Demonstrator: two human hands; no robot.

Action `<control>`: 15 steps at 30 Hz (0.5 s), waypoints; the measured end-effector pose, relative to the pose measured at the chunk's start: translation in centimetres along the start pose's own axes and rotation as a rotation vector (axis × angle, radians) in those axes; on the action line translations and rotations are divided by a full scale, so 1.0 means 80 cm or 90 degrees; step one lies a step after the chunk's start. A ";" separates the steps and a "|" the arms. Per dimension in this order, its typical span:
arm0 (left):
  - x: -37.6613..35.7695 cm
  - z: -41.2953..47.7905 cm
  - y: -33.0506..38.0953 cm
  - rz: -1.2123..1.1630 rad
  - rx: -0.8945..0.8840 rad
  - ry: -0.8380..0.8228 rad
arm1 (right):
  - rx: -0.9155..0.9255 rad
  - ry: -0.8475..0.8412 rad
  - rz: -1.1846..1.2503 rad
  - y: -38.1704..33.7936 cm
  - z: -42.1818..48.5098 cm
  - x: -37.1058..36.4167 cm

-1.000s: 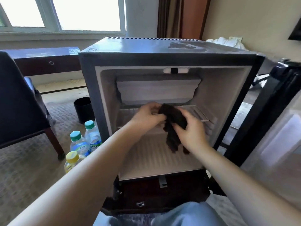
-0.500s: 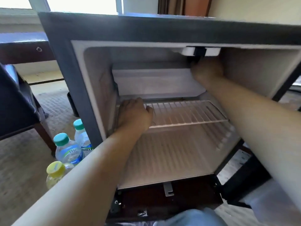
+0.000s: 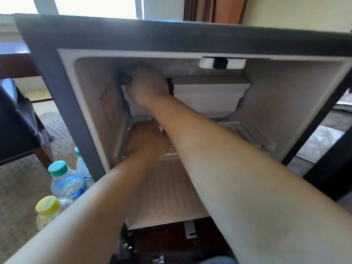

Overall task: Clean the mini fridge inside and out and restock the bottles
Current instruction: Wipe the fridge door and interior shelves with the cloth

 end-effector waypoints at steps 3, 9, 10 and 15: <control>0.001 -0.001 0.004 -0.003 -0.002 0.005 | 0.046 -0.030 0.043 0.036 -0.004 0.015; 0.000 0.001 -0.001 -0.025 0.019 0.000 | -0.087 0.120 -0.085 0.183 -0.011 0.081; 0.000 0.001 0.001 -0.024 0.016 -0.001 | -0.115 0.154 -0.091 0.210 -0.014 0.091; 0.000 0.001 0.001 -0.013 0.011 0.001 | -0.131 0.369 -0.049 0.254 -0.062 0.098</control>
Point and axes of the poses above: each hand's wrist, its own z-axis towards the middle knuckle, its own x-axis out of the back of the hand, y = z × x, the point moved 5 cm from there along z, towards the middle knuckle, and after that the axes turned 14 degrees about -x, right-handed, at the moved point
